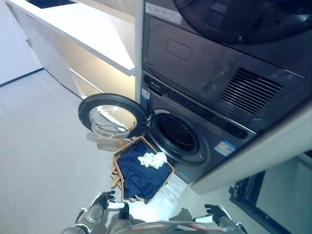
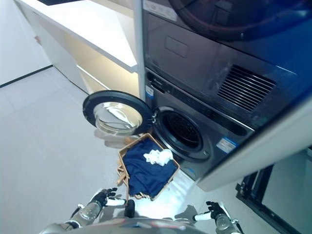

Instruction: Put the clothes in the basket into the washing machine.

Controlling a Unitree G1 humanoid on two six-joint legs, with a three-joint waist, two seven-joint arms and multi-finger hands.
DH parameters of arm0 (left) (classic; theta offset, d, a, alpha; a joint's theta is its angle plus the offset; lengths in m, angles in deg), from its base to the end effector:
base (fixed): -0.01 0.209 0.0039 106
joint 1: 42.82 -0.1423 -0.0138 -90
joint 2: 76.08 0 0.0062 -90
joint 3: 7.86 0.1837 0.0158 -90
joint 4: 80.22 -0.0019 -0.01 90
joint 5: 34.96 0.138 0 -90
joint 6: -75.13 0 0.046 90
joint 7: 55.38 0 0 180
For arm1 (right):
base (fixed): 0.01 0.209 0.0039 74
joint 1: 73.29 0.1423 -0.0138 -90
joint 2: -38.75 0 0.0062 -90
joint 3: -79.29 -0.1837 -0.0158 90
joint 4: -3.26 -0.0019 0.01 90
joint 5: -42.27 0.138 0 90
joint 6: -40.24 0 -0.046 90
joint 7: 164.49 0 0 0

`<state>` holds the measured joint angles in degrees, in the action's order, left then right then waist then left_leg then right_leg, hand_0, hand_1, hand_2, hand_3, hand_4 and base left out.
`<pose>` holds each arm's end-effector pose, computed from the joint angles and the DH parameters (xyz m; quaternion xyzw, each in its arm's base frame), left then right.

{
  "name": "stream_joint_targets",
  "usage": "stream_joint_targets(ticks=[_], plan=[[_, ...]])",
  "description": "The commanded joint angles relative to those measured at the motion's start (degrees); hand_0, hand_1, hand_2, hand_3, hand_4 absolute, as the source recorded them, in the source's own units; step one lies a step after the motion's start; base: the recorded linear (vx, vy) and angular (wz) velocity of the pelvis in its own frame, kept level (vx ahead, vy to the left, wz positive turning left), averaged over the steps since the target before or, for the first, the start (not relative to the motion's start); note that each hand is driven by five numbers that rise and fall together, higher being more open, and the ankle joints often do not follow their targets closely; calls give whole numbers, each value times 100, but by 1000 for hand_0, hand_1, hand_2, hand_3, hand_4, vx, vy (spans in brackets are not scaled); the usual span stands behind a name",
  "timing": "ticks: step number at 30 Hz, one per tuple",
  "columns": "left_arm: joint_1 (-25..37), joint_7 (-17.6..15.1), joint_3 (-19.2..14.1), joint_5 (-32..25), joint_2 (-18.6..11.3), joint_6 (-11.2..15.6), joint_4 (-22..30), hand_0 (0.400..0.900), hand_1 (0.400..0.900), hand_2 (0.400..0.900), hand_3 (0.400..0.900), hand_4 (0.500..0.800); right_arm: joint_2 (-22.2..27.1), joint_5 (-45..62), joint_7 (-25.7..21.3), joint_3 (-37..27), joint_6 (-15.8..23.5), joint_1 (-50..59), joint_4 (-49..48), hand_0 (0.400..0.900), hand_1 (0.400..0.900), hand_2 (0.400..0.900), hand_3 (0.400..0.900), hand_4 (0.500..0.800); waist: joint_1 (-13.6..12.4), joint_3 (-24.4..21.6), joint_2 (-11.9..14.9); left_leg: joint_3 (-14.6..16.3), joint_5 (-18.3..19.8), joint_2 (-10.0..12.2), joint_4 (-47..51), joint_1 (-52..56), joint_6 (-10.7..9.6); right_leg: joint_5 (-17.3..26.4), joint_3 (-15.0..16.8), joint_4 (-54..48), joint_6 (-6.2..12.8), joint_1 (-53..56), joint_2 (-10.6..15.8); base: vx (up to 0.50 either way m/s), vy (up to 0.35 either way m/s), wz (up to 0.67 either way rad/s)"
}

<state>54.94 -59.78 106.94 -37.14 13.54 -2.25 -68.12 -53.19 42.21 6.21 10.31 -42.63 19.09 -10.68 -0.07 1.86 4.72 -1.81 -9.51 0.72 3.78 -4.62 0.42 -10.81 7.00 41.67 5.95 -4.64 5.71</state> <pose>0.1044 0.2261 -0.1071 0.2535 0.4811 -0.0589 0.8371 0.0724 -0.2164 -0.1176 -0.2511 0.5349 0.0167 0.8066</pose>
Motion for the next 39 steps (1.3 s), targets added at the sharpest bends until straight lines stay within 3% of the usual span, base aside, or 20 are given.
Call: stream_joint_targets(ticks=[1,2,3,4,5,7,8,9,11,14,19,25,30,35,39], plan=[[81,-61,-51,103,-204,113,49,900,900,900,900,800,314,-196,-139,31,111,353,-366,900,900,900,900,800,-211,147,-246,42,467,199,-542,-565,116,2146,-185,-297,69,-334,-7,185,163,6],[90,-70,-53,121,-240,116,8,900,900,900,900,800,339,-285,-141,77,104,406,-413,900,900,900,900,800,-198,179,-282,37,522,160,-499,-449,121,1834,-424,-548,-13,-491,109,321,149,-7],[86,-64,-84,158,-252,134,10,900,900,900,900,800,370,-589,-146,235,77,478,-496,900,900,900,900,800,-243,176,-328,46,678,99,-418,-233,81,1296,-1047,-1460,-31,-532,417,323,149,-6],[85,-64,-86,158,-252,134,11,900,900,900,900,800,370,-590,-146,237,77,478,-497,900,900,900,900,800,-224,195,-332,27,681,97,-415,-210,79,1290,-1069,-1470,-33,-495,420,368,81,-21],[96,-77,-76,220,-242,177,79,900,900,900,900,800,422,-1007,-196,455,41,628,-626,900,900,900,900,800,-314,229,-307,86,817,24,-388,-133,22,1128,-1609,-2504,-5,-662,535,225,-9,-9],[126,-88,-84,290,-216,215,97,900,900,900,900,800,562,-1280,-236,535,19,884,-748,900,900,900,900,800,-308,338,-261,119,979,-63,-392,-13,-28,1472,-1932,-3493,125,-697,743,239,-37,-3],[99,-82,-116,308,-193,229,124,900,900,900,900,800,589,-1360,-214,585,14,966,-812,900,900,900,900,800,-288,367,-222,122,1036,-118,-410,43,-50,1603,-1900,-3765,172,-583,761,171,-50,26],[127,-84,-102,283,-191,245,99,900,900,900,900,800,563,-1476,-197,729,23,1092,-904,900,900,900,900,800,-243,423,-210,99,1091,-144,-428,71,-34,1650,-1546,-3734,164,-644,711,182,-56,32],[64,-105,-156,210,-151,245,103,900,900,900,900,800,662,-1647,-223,866,9,1151,-1054,900,900,900,900,800,-260,418,-185,77,1098,-205,-418,58,-52,1737,-1441,-3769,184,-648,708,151,-71,35],[41,-236,-146,62,-55,328,213,900,900,900,900,800,798,-1945,-250,1210,52,1448,-1409,900,900,900,900,800,-346,513,-290,5,1070,-201,-360,-146,-149,1816,-1786,-3889,232,-741,862,-11,-83,35],[398,-626,-50,-403,-23,434,472,900,900,900,900,800,1076,-2264,-581,1790,25,2480,-1696,900,900,900,900,800,-463,1032,-461,-159,802,-72,-542,-1135,-288,1814,-1972,-3710,147,-1476,838,-175,-121,35],[750,-877,10,-735,-113,460,492,900,900,900,900,800,1135,-2526,-862,2544,-28,3824,-1412,900,900,900,900,800,-658,1411,-469,-368,535,160,-568,-1850,-409,1701,-2170,-3485,104,-2105,765,-28,-87,25],[1060,-1049,48,-1061,-186,562,710,900,900,900,900,800,1494,-2661,-1136,2882,-158,5049,-743,900,900,900,900,800,-875,1693,-407,-499,467,227,-769,-2556,-503,1531,-2245,-3052,71,-2767,824,-17,-32,24],[1461,-1192,218,-1368,-138,656,1145,900,900,900,900,800,1755,-2491,-1296,3054,-361,6134,119,900,900,900,900,800,-1111,1965,-468,-605,661,86,-1291,-3310,-534,1195,-2157,-2421,56,-3430,906,26,12,17],[1621,-1274,262,-1404,-172,687,1465,900,900,900,900,800,2075,-2538,-1396,3132,-425,6375,330,900,900,900,900,800,-1077,2103,-549,-594,925,-151,-2058,-4098,-534,951,-1902,-1602,-11,-4178,991,-29,68,13]])
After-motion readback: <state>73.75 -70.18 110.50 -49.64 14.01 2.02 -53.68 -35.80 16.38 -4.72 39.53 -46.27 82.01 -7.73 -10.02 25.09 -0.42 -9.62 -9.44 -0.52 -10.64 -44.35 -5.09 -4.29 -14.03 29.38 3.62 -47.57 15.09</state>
